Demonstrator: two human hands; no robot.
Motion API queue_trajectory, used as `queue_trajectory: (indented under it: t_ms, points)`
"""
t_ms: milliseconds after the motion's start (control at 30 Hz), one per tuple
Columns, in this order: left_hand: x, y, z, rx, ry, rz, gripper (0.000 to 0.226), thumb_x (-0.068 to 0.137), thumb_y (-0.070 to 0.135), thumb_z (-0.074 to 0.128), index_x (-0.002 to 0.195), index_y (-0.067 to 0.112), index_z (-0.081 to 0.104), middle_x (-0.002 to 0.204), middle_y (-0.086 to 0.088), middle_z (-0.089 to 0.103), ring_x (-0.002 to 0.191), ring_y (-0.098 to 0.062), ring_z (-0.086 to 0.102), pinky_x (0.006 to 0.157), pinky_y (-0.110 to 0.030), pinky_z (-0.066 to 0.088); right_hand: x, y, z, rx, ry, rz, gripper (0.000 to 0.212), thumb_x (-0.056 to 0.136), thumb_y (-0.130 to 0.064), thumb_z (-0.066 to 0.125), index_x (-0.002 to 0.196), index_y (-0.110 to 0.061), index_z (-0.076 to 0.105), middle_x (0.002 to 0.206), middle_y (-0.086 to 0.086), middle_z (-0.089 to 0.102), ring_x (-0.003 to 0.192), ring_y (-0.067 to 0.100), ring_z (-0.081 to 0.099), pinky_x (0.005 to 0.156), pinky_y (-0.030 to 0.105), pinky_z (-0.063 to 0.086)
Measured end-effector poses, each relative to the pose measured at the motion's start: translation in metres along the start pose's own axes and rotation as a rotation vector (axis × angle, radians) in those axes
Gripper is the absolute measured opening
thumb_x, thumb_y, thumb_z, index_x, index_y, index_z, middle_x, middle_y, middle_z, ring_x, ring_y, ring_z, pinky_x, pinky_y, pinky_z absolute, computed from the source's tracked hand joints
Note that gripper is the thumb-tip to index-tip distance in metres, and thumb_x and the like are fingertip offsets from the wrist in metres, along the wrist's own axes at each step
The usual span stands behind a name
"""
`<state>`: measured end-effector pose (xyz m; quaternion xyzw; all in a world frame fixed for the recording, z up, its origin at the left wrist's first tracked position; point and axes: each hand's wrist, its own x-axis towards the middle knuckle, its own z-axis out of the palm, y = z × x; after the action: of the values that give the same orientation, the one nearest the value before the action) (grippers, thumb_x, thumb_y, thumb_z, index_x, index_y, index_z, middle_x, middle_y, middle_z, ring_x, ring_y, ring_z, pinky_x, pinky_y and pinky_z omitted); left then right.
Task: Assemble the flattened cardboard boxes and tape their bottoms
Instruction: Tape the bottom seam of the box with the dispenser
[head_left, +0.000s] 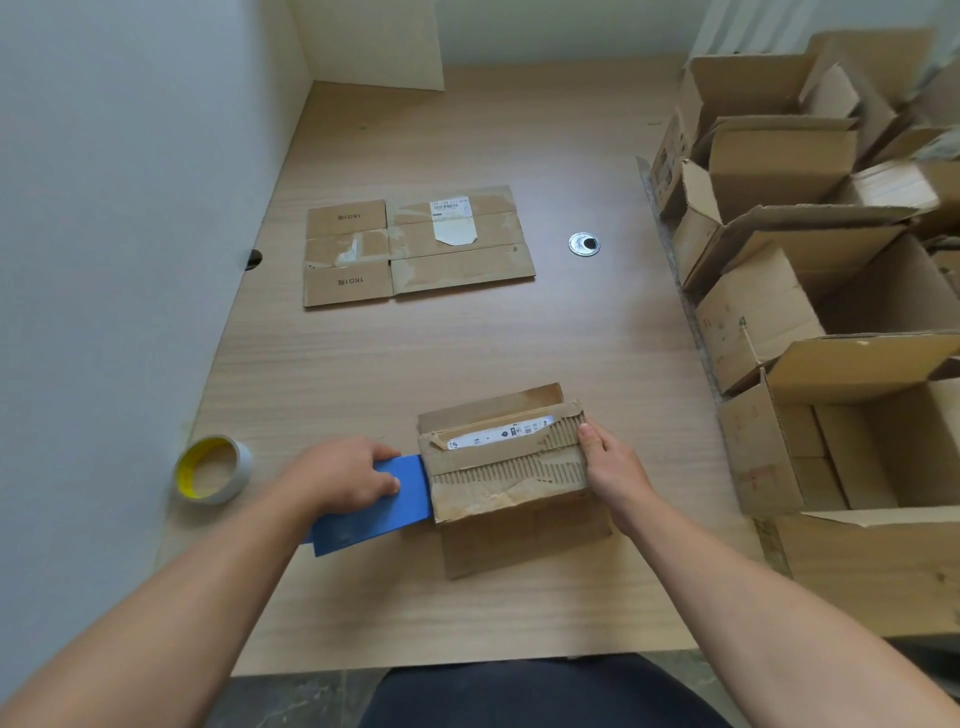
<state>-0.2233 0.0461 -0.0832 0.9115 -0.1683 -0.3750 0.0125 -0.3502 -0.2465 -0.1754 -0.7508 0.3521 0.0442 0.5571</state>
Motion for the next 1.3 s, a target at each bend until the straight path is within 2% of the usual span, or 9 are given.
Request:
queue_trajectory:
  t_ms: [133,233,333,500,567,667,800,1000,1300]
  points:
    - [0.001,0.019,0.013,0.064,0.073,-0.065,0.016,0.084,0.036,0.049,0.091,0.030,0.061,0.097,0.005,0.066,0.090,-0.021,0.061,0.077,-0.034,0.051,0.001,-0.004,0.000,-0.015,-0.023,0.017,0.040,0.106,-0.039,0.037,0.138,-0.028,0.059,0.129,0.000,0.066,0.122,0.023,0.059,0.105,0.045,0.046]
    - [0.002,0.017,0.017,0.029,0.138,-0.055,0.031,0.085,0.043,0.051,0.114,0.040,0.063,0.116,0.008,0.068,0.104,-0.021,0.062,0.085,-0.034,0.051,0.007,-0.007,-0.008,-0.080,0.013,0.013,0.040,0.107,-0.037,0.036,0.133,-0.022,0.063,0.130,0.005,0.065,0.123,0.026,0.057,0.106,0.044,0.044]
    - [-0.006,0.004,0.015,-0.067,0.178,-0.074,0.048,0.088,0.052,0.052,0.136,0.052,0.048,0.130,0.014,0.062,0.114,-0.017,0.059,0.089,-0.033,0.049,0.015,-0.016,-0.017,-0.104,0.082,0.022,0.042,0.106,-0.038,0.039,0.139,-0.021,0.058,0.141,0.005,0.058,0.133,0.027,0.050,0.112,0.041,0.038]
    - [-0.015,-0.008,0.017,-0.201,0.164,-0.065,0.034,0.090,0.044,0.055,0.124,0.048,0.058,0.118,0.013,0.067,0.102,-0.013,0.062,0.090,-0.037,0.051,0.014,-0.045,-0.018,-0.336,0.206,-0.054,0.051,0.103,-0.047,0.042,0.151,-0.032,0.038,0.152,0.007,0.042,0.139,0.032,0.037,0.113,0.047,0.031]
    - [-0.020,-0.015,0.019,-0.233,0.192,-0.090,0.024,0.090,0.041,0.055,0.113,0.045,0.062,0.107,0.012,0.069,0.094,-0.014,0.063,0.087,-0.039,0.053,0.004,-0.053,-0.016,-0.425,0.239,-0.092,0.052,0.101,-0.051,0.042,0.150,-0.037,0.037,0.150,0.006,0.038,0.137,0.032,0.033,0.109,0.053,0.030]
    - [-0.028,-0.026,0.025,-0.263,0.256,-0.144,0.031,0.090,0.043,0.054,0.120,0.046,0.061,0.104,0.011,0.068,0.093,-0.016,0.062,0.085,-0.039,0.053,-0.018,-0.061,-0.001,-0.585,0.272,-0.316,0.049,0.099,-0.049,0.047,0.146,-0.037,0.042,0.149,0.005,0.037,0.134,0.030,0.029,0.107,0.050,0.029]
    - [-0.033,-0.035,0.026,-0.275,0.326,-0.210,0.046,0.092,0.049,0.052,0.138,0.051,0.048,0.117,0.009,0.066,0.099,-0.018,0.060,0.076,-0.033,0.050,-0.047,-0.071,0.041,-0.770,0.088,-0.574,0.048,0.097,-0.054,0.048,0.141,-0.037,0.045,0.144,0.002,0.040,0.126,0.028,0.030,0.100,0.045,0.028]
    - [-0.040,-0.040,0.025,-0.286,0.368,-0.222,0.050,0.092,0.052,0.052,0.140,0.056,0.041,0.115,0.012,0.065,0.095,-0.016,0.057,0.073,-0.032,0.050,-0.054,-0.072,0.089,-1.003,-0.064,-0.460,0.072,0.085,-0.079,0.040,0.146,-0.042,0.028,0.155,0.003,0.019,0.132,0.029,0.023,0.100,0.049,0.023]
    - [-0.037,-0.042,0.031,-0.373,0.349,-0.162,0.053,0.089,0.052,0.057,0.139,0.057,0.042,0.110,0.019,0.062,0.093,-0.009,0.059,0.064,-0.024,0.042,-0.034,-0.053,0.059,-1.123,-0.310,-0.615,0.076,0.086,-0.041,0.054,0.153,-0.033,0.019,0.165,0.004,0.000,0.149,0.027,0.000,0.119,0.055,0.000]
